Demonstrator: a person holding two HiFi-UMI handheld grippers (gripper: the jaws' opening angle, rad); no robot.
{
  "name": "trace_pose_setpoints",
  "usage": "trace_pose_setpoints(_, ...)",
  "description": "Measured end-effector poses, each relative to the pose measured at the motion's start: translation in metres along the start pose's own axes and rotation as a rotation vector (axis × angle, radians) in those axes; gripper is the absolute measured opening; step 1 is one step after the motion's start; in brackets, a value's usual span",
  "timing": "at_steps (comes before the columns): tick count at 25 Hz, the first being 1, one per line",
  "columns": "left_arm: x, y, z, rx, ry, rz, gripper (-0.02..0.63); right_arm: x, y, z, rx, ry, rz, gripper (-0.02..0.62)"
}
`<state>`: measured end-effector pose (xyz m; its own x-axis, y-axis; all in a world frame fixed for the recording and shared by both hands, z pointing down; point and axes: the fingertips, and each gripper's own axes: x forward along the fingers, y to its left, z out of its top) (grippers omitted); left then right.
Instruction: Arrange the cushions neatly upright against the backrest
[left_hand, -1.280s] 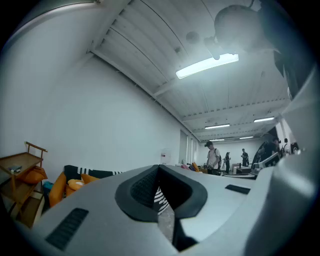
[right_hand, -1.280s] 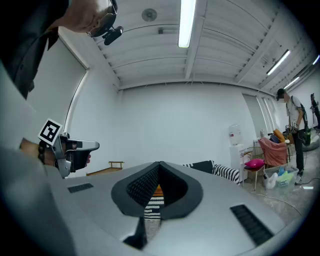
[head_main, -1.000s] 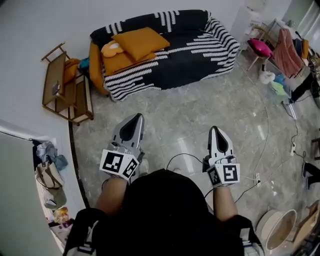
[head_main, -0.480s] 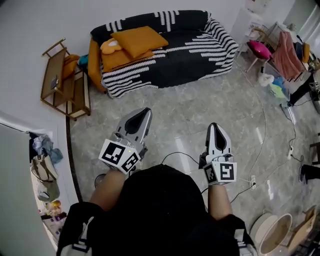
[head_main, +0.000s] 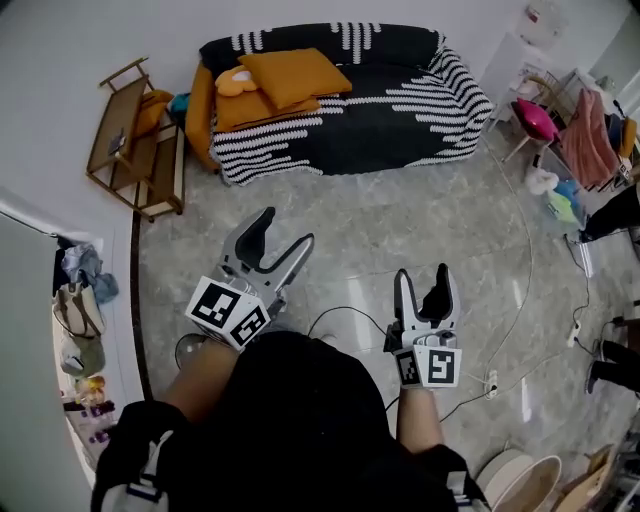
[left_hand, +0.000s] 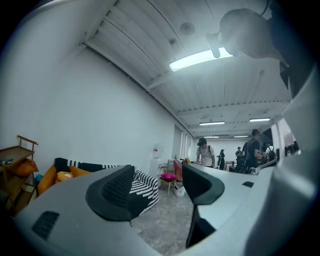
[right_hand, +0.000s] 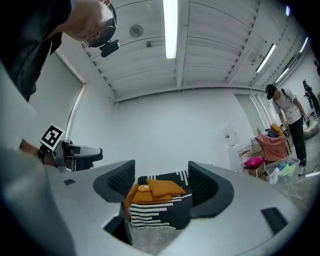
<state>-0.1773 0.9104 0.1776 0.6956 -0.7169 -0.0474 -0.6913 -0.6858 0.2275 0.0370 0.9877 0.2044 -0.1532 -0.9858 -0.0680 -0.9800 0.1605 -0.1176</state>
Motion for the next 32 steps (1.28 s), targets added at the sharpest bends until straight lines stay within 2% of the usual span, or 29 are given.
trace_pose_setpoints(4,0.005,0.022,-0.005,0.012,0.014,0.032,0.333,0.019,-0.003,-0.005,0.040,0.003,0.002,0.324)
trace_pose_setpoints(7,0.017,0.049,0.001,0.010,-0.010,0.046,0.342,0.049,0.000,-0.002,0.089,-0.013,0.020,0.324)
trace_pose_setpoints(15,0.077,0.139,0.011,-0.049,-0.053,0.045,0.344,0.141,-0.004,0.000,-0.022,0.050,-0.003,0.322)
trace_pose_setpoints(25,0.124,0.256,0.032,-0.025,-0.051,0.062,0.348,0.265,0.017,-0.012,-0.042,0.051,-0.007,0.322)
trace_pose_setpoints(32,0.150,0.296,0.034,-0.043,-0.045,0.086,0.359,0.317,0.029,-0.014,-0.026,0.037,0.015,0.322)
